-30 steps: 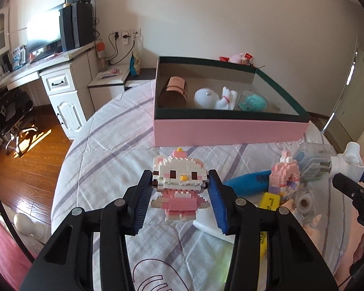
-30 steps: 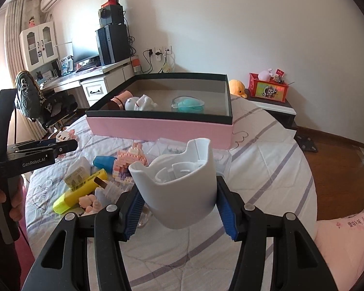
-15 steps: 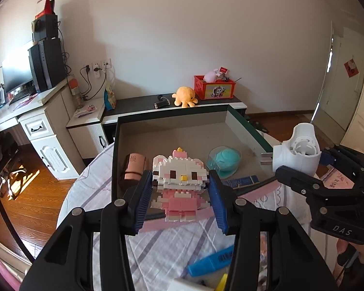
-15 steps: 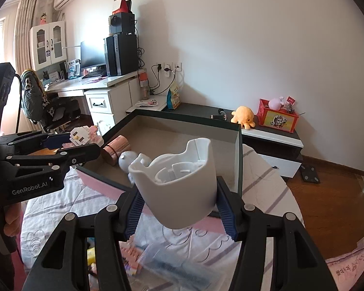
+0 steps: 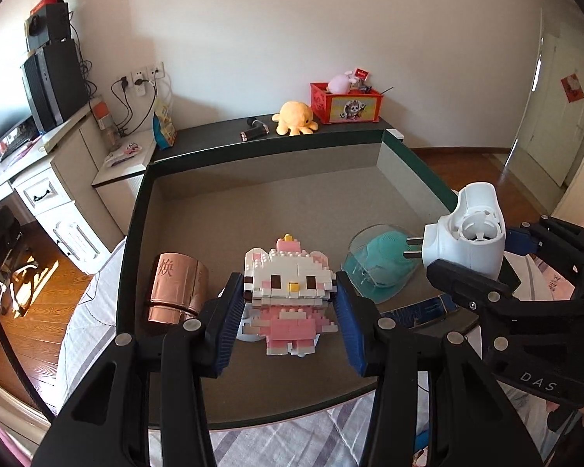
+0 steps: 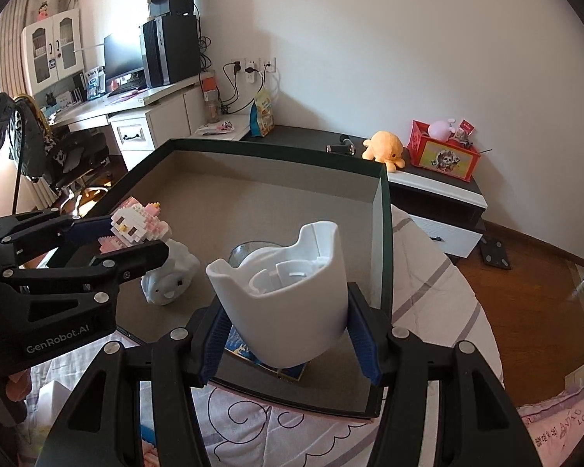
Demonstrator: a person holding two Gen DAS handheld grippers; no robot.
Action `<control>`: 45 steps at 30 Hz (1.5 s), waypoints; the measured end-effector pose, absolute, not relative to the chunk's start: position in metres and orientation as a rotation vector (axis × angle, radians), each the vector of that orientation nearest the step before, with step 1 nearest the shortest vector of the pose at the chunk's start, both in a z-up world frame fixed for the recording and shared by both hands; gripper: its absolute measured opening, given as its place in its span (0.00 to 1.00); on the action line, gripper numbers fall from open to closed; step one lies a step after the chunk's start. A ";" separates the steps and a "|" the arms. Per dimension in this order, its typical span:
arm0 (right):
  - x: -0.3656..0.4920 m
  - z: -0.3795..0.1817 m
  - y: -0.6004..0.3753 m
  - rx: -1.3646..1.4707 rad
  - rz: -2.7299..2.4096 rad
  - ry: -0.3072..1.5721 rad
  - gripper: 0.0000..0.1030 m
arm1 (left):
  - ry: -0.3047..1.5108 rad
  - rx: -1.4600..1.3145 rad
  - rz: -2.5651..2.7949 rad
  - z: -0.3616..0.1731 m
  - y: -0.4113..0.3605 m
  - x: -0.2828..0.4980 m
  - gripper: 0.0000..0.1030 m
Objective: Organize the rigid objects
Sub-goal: 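Carry the Hello Kitty figure and white cup holder over the pink box and lower them, then open both tools and pull them back from the pink box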
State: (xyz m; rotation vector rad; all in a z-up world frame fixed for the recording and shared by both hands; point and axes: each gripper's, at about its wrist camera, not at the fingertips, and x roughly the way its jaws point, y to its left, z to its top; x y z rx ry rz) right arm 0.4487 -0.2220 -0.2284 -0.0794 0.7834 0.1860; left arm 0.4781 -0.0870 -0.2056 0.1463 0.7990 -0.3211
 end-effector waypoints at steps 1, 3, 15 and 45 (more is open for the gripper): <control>0.448 -0.229 -0.222 -0.078 0.184 0.786 0.56 | 0.796 0.149 -0.308 -0.206 -0.088 0.478 0.46; 0.445 -0.228 -0.223 -0.063 0.193 0.781 0.56 | 0.794 0.156 -0.293 -0.206 -0.090 0.475 0.54; 0.345 -0.168 -0.220 0.030 0.184 0.597 0.83 | 0.595 0.089 -0.198 -0.150 -0.047 0.371 1.00; 0.102 -0.097 -0.178 0.007 0.141 0.319 1.00 | 0.322 0.023 -0.108 -0.082 -0.008 0.113 1.00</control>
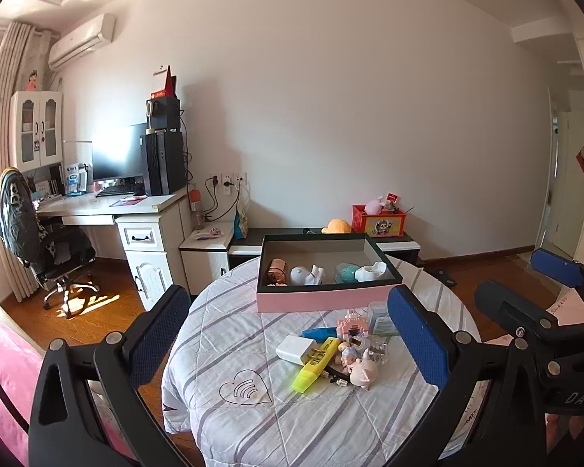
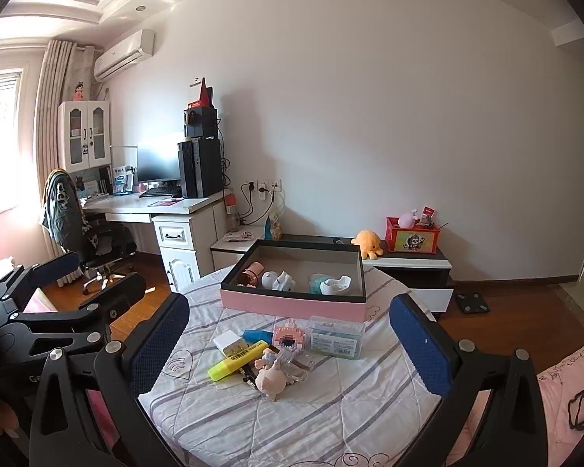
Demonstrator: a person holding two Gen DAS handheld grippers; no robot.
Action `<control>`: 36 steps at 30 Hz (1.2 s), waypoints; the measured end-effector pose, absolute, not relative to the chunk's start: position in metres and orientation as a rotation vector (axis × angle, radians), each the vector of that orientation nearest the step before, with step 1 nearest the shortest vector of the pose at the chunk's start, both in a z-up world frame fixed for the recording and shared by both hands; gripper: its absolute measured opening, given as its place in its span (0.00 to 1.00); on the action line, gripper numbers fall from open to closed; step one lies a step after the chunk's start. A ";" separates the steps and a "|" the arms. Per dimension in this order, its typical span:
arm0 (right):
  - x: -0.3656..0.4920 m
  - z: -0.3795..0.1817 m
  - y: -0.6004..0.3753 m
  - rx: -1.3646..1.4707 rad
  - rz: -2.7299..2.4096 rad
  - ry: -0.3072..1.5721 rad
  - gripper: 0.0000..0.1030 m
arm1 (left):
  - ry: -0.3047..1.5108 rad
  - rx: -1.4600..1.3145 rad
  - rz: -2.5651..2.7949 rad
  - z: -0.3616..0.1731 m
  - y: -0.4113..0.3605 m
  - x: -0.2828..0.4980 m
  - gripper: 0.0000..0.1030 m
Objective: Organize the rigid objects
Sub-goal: 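Open both tools and pull them back from the pink box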
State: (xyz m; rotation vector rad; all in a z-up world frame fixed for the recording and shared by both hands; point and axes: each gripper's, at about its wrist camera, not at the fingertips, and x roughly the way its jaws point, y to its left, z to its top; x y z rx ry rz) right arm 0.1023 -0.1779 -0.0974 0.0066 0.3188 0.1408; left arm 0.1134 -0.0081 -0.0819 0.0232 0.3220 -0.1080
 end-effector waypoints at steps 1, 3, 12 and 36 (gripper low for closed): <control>0.100 -0.097 -0.178 0.006 0.141 0.315 1.00 | 0.318 0.023 -0.106 -0.081 -0.008 0.111 1.00; 0.098 -0.095 -0.176 0.005 0.140 0.310 1.00 | 0.311 0.025 -0.102 -0.079 -0.008 0.107 1.00; 0.093 -0.095 -0.175 0.008 0.144 0.303 1.00 | 0.290 0.031 -0.092 -0.078 -0.009 0.101 1.00; 0.176 -0.188 -0.182 0.027 0.156 0.572 1.00 | 0.565 0.052 -0.127 -0.175 -0.014 0.186 1.00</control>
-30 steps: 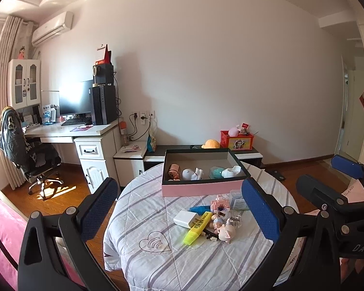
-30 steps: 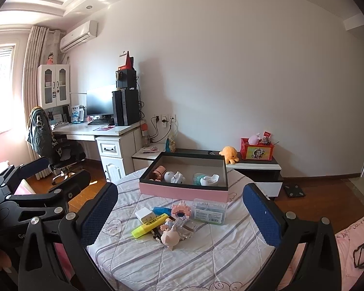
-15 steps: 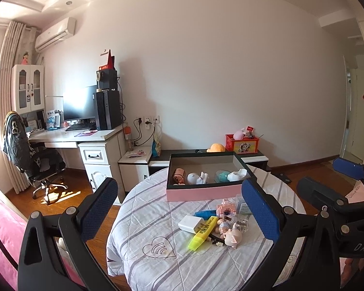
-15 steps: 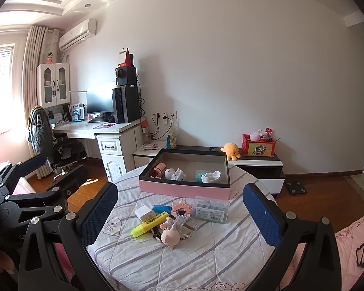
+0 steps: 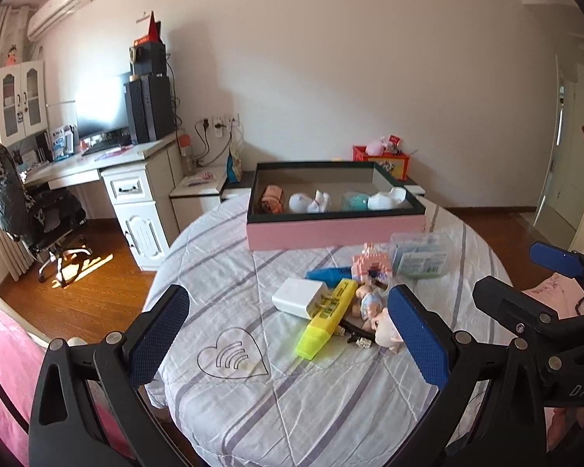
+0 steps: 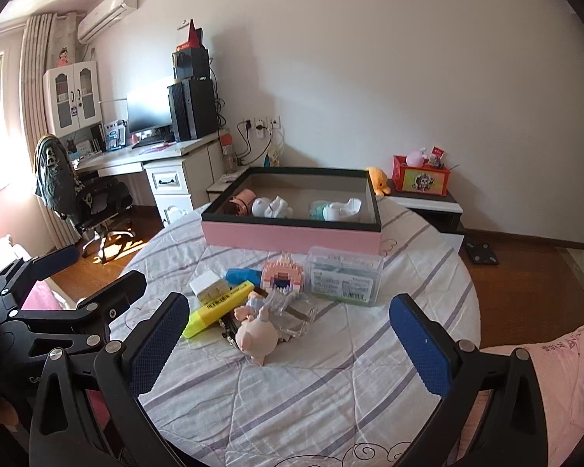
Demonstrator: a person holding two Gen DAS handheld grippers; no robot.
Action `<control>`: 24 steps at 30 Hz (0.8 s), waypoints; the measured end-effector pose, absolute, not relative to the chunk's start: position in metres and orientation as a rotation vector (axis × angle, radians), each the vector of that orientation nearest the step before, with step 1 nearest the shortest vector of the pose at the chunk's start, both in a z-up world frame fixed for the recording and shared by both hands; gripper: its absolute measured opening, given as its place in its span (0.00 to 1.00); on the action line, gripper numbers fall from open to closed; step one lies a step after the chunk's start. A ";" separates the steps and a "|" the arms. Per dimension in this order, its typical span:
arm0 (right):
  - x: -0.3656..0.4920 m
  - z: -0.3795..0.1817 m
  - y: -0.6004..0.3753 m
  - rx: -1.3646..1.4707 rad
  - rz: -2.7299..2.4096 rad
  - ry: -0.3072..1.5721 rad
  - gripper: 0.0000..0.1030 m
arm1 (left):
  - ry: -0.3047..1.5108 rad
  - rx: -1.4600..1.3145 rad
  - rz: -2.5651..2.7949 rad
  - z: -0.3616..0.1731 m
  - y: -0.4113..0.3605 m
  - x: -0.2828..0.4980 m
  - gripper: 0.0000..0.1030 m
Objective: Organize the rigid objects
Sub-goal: 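Open both tools and pull them back from the pink box, then grasp the white charger with the left tool while the right tool grasps the clear plastic box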
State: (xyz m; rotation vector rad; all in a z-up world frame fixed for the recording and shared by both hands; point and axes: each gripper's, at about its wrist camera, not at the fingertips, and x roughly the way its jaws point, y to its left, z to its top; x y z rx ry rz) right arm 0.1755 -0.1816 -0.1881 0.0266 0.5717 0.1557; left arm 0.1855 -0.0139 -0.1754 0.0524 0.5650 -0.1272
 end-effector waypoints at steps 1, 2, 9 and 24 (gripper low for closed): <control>0.181 -0.196 -0.182 0.031 0.157 0.593 1.00 | 0.591 0.051 -0.131 -0.183 -0.015 0.191 1.00; 0.186 -0.205 -0.183 0.036 0.158 0.613 1.00 | 0.613 0.048 -0.135 -0.190 -0.015 0.196 1.00; 0.212 -0.236 -0.195 0.055 0.139 0.691 1.00 | 0.698 0.060 -0.154 -0.223 -0.016 0.222 1.00; 0.259 -0.255 -0.241 0.126 0.060 0.734 1.00 | 0.849 -0.066 -0.183 -0.261 -0.007 0.302 1.00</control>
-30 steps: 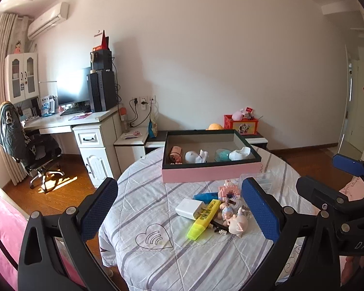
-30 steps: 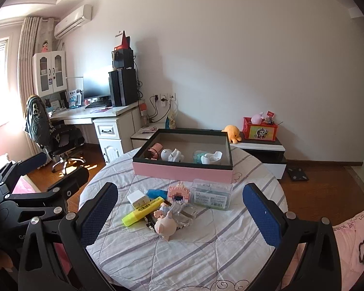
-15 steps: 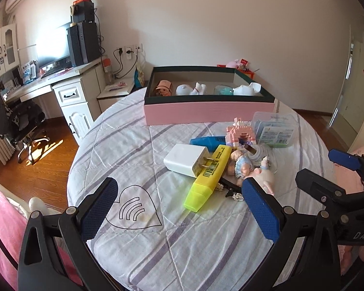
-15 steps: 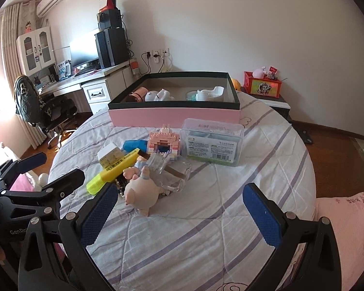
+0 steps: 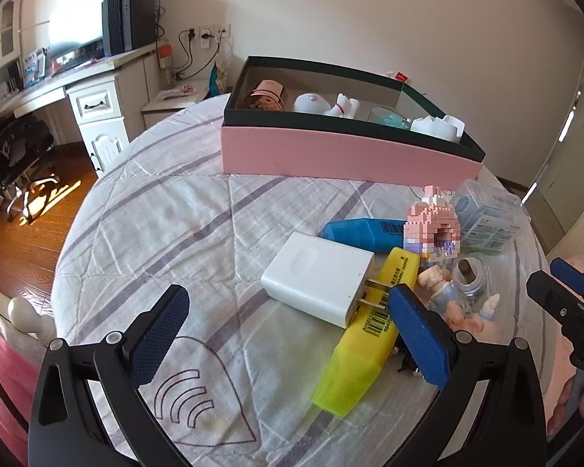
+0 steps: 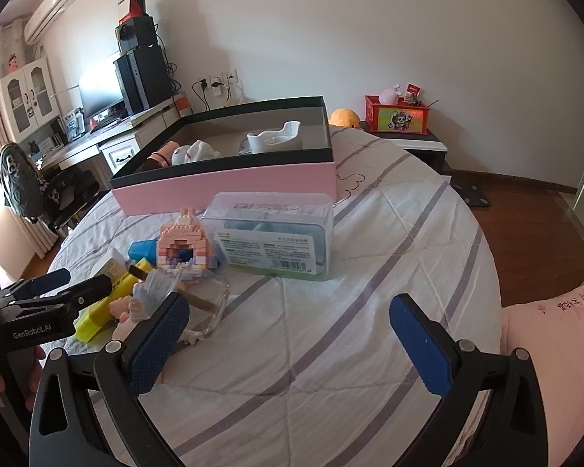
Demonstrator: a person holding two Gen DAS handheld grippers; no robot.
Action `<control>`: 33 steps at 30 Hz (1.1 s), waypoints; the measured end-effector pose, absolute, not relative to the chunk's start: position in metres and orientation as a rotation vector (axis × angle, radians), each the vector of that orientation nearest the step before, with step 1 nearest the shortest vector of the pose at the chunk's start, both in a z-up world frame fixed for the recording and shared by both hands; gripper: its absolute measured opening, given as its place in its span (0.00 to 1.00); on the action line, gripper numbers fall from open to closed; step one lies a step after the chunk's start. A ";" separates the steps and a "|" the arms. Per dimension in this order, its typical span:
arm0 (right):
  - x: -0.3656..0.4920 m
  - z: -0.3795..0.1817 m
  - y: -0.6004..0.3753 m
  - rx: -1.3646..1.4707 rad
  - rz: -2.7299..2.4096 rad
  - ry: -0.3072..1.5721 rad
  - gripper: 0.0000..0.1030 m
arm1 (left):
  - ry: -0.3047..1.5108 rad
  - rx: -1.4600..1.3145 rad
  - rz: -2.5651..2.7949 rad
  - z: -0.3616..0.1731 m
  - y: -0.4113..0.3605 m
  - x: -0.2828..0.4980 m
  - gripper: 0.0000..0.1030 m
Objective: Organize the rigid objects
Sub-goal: 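Grasp the white charger with the left tool while the right tool grasps the clear plastic box, then carry the charger and clear box over the pink box and open both tools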
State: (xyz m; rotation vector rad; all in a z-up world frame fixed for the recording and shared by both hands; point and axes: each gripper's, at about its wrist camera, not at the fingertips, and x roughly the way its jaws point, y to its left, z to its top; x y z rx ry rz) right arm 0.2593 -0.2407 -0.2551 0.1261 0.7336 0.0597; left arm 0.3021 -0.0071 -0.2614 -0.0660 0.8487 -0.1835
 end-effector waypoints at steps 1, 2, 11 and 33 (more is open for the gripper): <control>0.262 -0.255 -0.243 0.129 0.055 0.734 1.00 | 0.855 -0.074 -0.188 -0.263 -0.008 0.306 1.00; 0.265 -0.256 -0.245 0.132 0.048 0.734 1.00 | 0.860 -0.080 -0.196 -0.264 -0.009 0.310 1.00; 0.295 -0.266 -0.261 0.147 0.009 0.777 1.00 | 0.870 -0.119 -0.264 -0.273 -0.014 0.331 0.84; 0.359 -0.272 -0.234 0.166 0.146 0.846 1.00 | 0.810 -0.029 -0.208 -0.256 -0.016 0.322 0.66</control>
